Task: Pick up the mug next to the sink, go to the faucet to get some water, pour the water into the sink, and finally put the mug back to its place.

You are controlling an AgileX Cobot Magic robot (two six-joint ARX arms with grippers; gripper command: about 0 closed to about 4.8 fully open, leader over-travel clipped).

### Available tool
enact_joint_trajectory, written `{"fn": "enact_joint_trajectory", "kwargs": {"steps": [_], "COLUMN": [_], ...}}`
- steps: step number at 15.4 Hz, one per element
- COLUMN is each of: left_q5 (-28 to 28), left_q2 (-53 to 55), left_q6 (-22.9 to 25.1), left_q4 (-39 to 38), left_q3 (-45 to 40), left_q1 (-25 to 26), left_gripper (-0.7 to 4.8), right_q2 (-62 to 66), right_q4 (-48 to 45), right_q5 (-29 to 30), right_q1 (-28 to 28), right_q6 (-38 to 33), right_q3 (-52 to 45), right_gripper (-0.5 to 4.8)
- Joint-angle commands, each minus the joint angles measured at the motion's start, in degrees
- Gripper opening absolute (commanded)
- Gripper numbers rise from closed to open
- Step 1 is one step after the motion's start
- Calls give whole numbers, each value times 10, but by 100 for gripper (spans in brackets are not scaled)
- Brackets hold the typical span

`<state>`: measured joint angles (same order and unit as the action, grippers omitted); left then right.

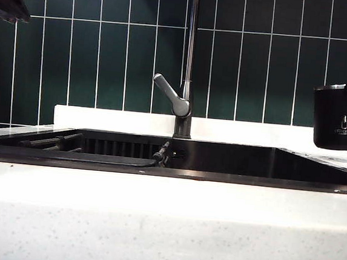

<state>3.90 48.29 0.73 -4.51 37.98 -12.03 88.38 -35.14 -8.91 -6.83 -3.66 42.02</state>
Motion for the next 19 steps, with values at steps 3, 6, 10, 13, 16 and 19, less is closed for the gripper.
{"fn": "enact_joint_trajectory", "kwargs": {"steps": [3,6,10,13,16,19], "left_q5": [3,4,4,4,4,4], "left_q2": [-2,-2,-2,-2,-2,-2], "left_q6": [-3,-3,-4,-8,-8,-8], "left_q4": [3,3,3,-2,-9,-12], "left_q3": [1,1,1,1,1,1], "left_q1": [-1,-1,-1,-1,-1,-1], "left_gripper": [111,111,111,111,111,111], "right_q2": [-12,-25,-66,-92,-98,-116], "right_q4": [42,71,131,200,258,315], "right_q5": [25,31,28,28,28,28], "right_q1": [3,4,3,3,4,4], "right_q6": [-13,-13,-13,-13,-13,-13], "right_q3": [3,3,3,3,3,3], "right_gripper": [68,68,122,122,122,120]}}
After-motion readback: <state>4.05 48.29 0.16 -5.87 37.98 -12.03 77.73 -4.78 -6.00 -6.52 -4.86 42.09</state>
